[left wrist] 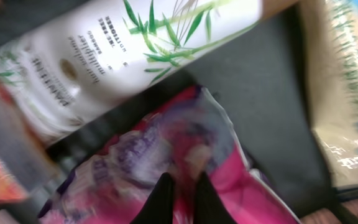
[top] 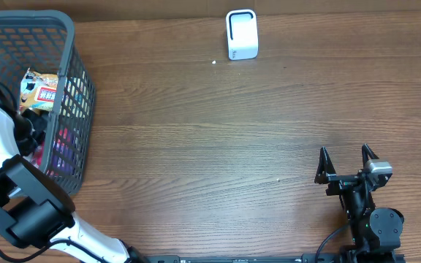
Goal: Scan the item barcode
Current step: 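Grasp the pink-purple pad pack in the basket with the left gripper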
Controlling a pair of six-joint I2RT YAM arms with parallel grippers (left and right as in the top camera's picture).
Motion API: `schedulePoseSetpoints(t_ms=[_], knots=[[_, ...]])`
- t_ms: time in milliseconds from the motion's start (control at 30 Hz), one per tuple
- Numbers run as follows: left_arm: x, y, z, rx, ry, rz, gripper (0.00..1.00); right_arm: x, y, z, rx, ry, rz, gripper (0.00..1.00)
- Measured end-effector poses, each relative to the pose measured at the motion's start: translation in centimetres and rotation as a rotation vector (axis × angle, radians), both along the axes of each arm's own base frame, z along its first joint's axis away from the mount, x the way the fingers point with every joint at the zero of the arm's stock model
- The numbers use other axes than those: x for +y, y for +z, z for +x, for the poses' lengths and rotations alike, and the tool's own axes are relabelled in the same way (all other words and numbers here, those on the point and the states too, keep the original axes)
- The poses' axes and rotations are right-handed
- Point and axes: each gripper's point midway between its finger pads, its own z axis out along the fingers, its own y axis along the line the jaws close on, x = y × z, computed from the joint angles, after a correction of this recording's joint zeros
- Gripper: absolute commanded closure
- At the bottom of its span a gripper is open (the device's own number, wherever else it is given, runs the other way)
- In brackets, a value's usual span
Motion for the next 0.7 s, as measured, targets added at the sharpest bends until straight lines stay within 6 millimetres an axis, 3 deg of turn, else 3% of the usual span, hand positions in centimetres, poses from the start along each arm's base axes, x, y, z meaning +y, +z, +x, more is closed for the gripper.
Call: schedulePoseSetpoints(t_ms=[67,200,333,367,400,433,467,500,533,700], knots=[[0.7,2.0,0.9,-0.024,0.001,0.022,0.96,0.0,0.0,0.0,0.0,0.0,0.0,0.0],[2.5,9.5,3.0,-0.14,0.001,0.114,0.96,0.0,0.0,0.0,0.001,0.0,0.0,0.0],[2.5,12.0,3.1,-0.169,0.001,0.138,0.96,0.0,0.0,0.0,0.0,0.0,0.0,0.0],[2.4,11.8,3.0,-0.162,0.002,0.131,0.91,0.0,0.0,0.0,0.0,0.0,0.0,0.0],[2.3,11.5,2.9,-0.156,0.004,0.126,0.71,0.0,0.0,0.0,0.0,0.0,0.0,0.0],[2.0,10.2,2.5,-0.13,0.017,0.102,0.35,0.0,0.0,0.0,0.0,0.0,0.0,0.0],[1.9,9.3,2.3,-0.116,0.023,0.091,0.15,0.0,0.0,0.0,0.0,0.0,0.0,0.0],[1.9,8.2,2.2,-0.107,0.026,0.084,0.04,0.0,0.0,0.0,0.0,0.0,0.0,0.0],[1.7,7.1,2.1,-0.095,0.03,0.073,0.0,0.0,0.0,0.0,0.0,0.0,0.0,0.0],[0.9,1.4,0.9,-0.035,0.046,0.023,0.0,0.0,0.0,0.0,0.0,0.0,0.0,0.0]])
